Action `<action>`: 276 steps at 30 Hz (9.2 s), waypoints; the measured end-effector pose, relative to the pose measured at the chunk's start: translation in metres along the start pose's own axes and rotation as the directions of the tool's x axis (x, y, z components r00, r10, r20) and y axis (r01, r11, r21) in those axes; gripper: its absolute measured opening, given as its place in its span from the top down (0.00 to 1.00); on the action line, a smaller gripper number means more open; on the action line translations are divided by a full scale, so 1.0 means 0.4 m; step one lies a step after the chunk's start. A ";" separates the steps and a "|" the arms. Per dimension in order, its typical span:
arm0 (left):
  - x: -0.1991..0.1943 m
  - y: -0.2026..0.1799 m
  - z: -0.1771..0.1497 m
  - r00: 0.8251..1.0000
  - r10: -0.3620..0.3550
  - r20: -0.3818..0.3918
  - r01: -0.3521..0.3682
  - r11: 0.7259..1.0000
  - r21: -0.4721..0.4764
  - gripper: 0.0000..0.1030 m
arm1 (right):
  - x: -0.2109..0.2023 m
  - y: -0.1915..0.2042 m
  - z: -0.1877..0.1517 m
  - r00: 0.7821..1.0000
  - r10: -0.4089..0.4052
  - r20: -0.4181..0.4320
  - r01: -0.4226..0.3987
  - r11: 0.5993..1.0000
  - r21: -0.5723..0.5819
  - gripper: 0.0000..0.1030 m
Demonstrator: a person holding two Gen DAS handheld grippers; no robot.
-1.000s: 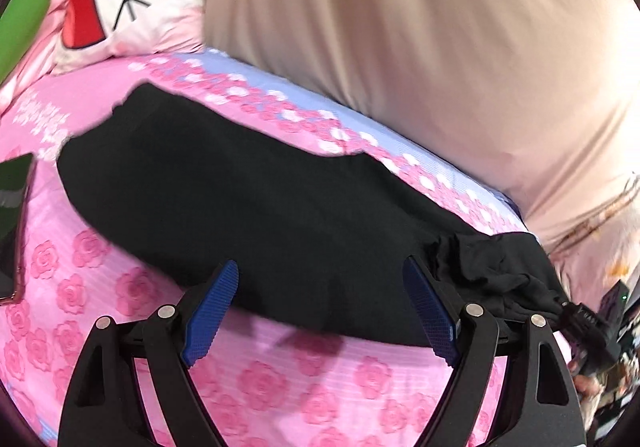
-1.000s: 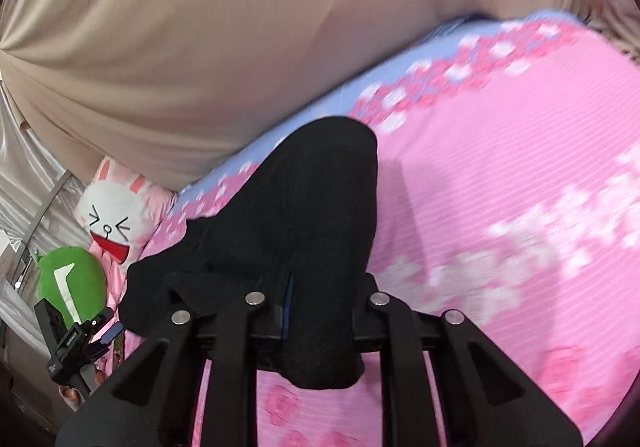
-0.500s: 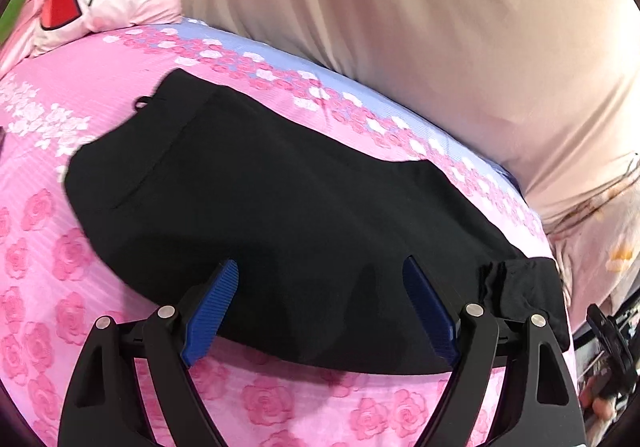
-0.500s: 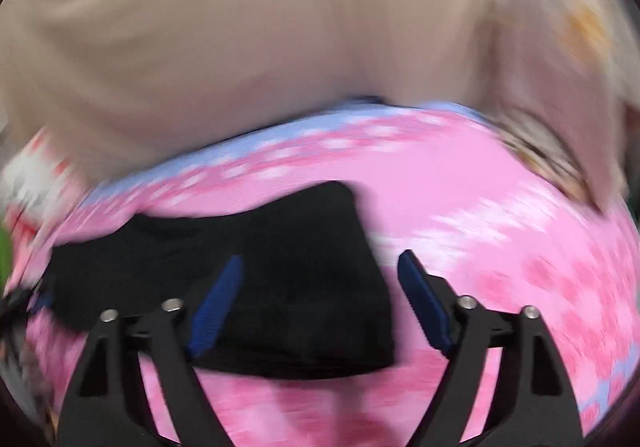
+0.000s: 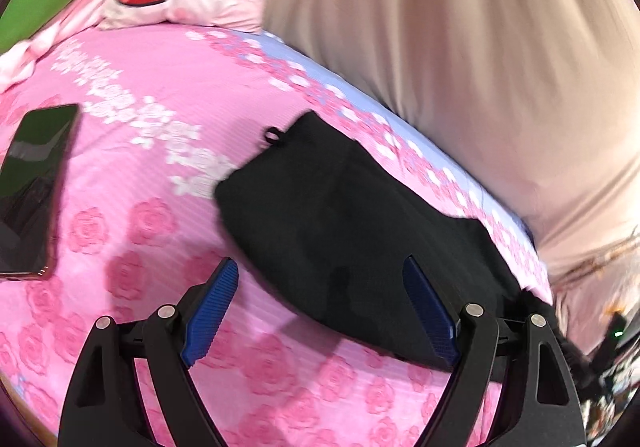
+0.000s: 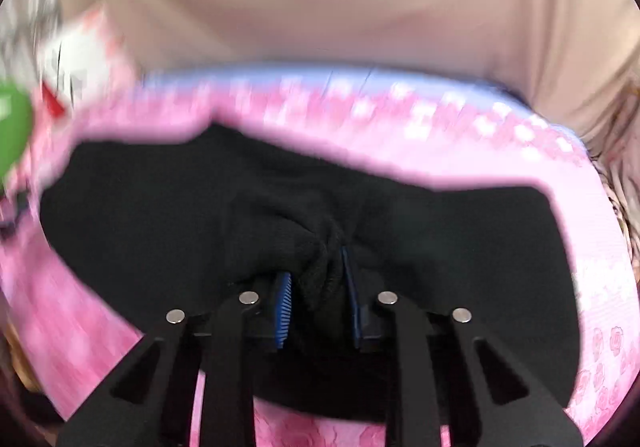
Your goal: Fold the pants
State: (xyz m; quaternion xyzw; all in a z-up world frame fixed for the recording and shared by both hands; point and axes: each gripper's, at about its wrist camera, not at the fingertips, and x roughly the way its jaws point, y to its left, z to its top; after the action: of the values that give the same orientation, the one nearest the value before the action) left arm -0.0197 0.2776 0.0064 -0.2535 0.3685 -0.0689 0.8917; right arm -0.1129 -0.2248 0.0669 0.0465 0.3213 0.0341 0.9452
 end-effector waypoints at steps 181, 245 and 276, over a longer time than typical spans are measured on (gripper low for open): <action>0.093 -0.673 -0.214 0.782 -0.525 -0.335 0.572 0.818 0.054 0.74 | -0.229 -0.306 -0.074 0.922 0.278 0.270 -0.372 0.829 0.417 0.90; 0.357 -0.556 -0.167 0.683 -0.400 -0.611 0.496 0.868 -0.013 0.82 | -0.072 -0.402 -0.238 0.974 0.223 0.041 -0.209 0.809 0.549 0.69; 0.043 -0.756 -0.431 0.909 -0.198 -0.367 0.417 0.481 0.771 0.17 | -0.176 -0.112 -0.124 0.913 0.406 0.023 -0.393 0.867 0.306 0.84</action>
State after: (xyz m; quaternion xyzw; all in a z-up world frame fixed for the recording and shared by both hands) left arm -0.1073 -0.0578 0.0443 0.1501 0.3381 -0.4241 0.8266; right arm -0.1974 -0.2728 0.0653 0.2564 0.3258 0.1800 0.8920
